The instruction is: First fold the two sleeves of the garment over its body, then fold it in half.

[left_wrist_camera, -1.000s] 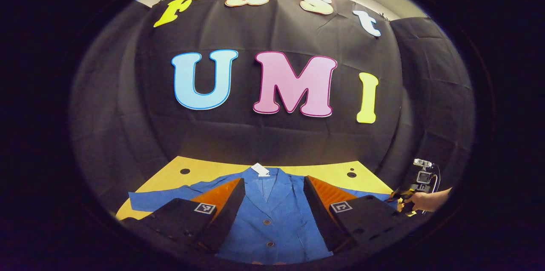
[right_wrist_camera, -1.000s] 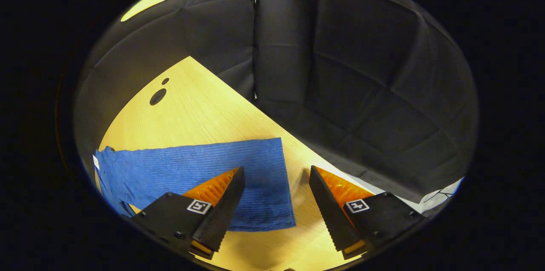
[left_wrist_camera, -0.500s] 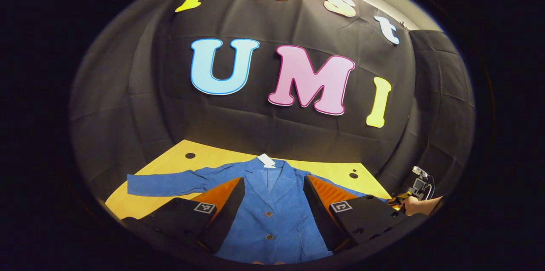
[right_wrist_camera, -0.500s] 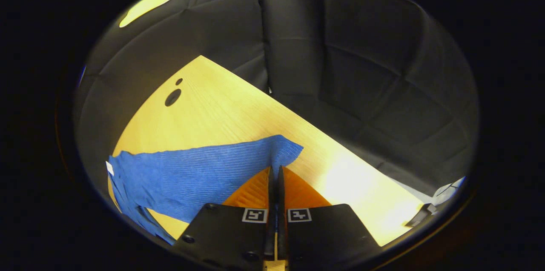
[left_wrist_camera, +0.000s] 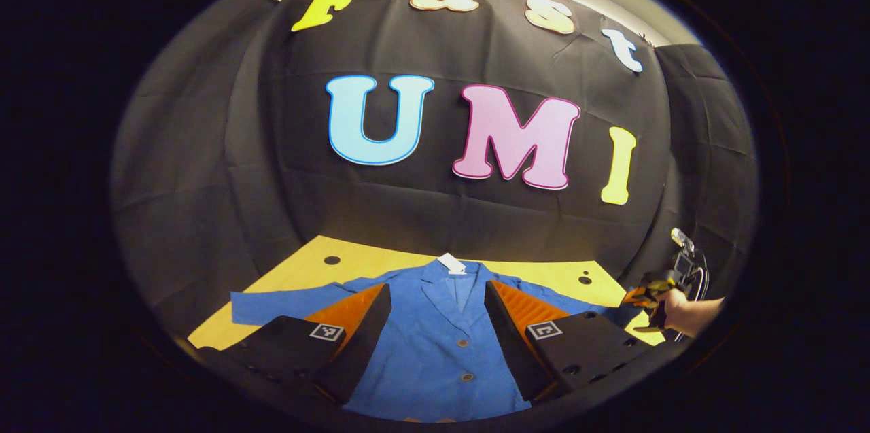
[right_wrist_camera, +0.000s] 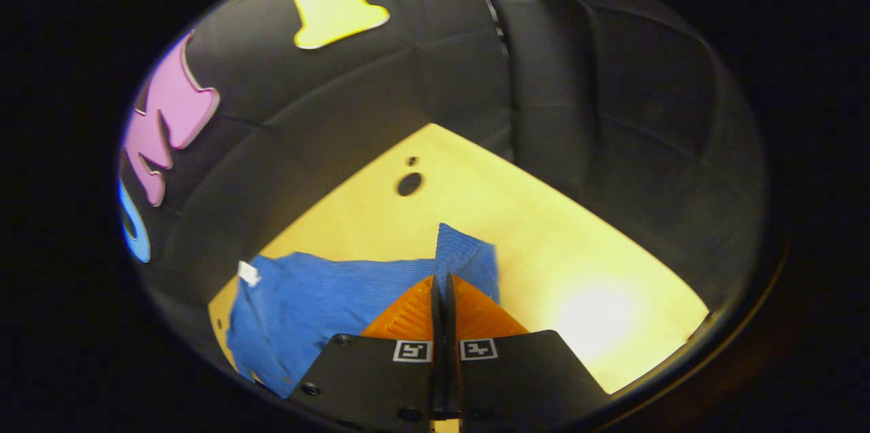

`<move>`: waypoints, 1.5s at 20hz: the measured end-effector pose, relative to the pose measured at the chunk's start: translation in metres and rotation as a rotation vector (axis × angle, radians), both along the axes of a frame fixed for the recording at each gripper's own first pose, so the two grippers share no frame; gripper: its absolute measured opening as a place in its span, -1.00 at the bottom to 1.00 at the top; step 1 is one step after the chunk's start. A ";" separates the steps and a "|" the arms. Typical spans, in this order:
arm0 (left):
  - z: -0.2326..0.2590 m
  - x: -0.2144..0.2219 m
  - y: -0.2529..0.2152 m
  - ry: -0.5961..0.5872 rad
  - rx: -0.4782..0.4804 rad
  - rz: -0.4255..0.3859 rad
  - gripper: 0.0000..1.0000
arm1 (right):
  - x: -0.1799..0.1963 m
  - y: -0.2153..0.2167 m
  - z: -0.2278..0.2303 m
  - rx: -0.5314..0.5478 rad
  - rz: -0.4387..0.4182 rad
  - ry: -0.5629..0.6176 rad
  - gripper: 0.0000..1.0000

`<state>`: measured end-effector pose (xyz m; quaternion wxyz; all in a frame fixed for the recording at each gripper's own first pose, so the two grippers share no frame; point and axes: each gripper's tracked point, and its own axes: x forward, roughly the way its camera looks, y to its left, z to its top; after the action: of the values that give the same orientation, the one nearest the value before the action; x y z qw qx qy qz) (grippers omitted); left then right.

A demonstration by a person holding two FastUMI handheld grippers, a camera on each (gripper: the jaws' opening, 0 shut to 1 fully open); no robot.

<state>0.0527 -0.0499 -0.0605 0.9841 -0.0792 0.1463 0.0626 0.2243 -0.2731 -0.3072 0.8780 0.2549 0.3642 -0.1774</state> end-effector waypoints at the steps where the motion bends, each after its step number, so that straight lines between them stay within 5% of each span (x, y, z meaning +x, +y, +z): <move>1: 0.003 -0.004 0.012 -0.011 0.016 0.019 0.60 | 0.014 0.030 0.011 0.014 0.040 -0.031 -0.99; 5: 0.009 -0.038 0.072 -0.042 0.054 0.129 0.60 | 0.046 0.204 0.027 0.073 0.278 -0.057 -0.99; 9: -0.011 -0.086 0.133 0.000 -0.011 0.291 0.60 | 0.056 0.374 0.014 0.079 0.475 -0.044 -0.99; 14: -0.050 -0.138 0.208 0.064 -0.045 0.452 0.60 | 0.044 0.523 -0.039 0.020 0.631 0.016 -0.96; 15: -0.058 -0.142 0.223 0.072 -0.054 0.472 0.60 | 0.034 0.540 -0.059 0.003 0.646 0.064 -0.76; 19: -0.100 -0.141 0.279 0.085 -0.135 0.512 0.60 | 0.015 0.556 -0.081 -0.106 0.699 0.069 0.98; 25: -0.203 -0.089 0.354 0.383 -0.150 0.475 0.66 | -0.015 0.529 -0.021 -0.185 0.731 -0.170 0.96; 30: -0.261 -0.021 0.384 0.540 -0.242 0.415 0.67 | -0.068 0.479 -0.005 -0.169 0.720 -0.241 0.95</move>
<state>0.0318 0.3345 -0.3217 0.8599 -0.2036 0.3878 0.2621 0.1559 0.2061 -0.3123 0.9385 0.0565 0.3088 0.1439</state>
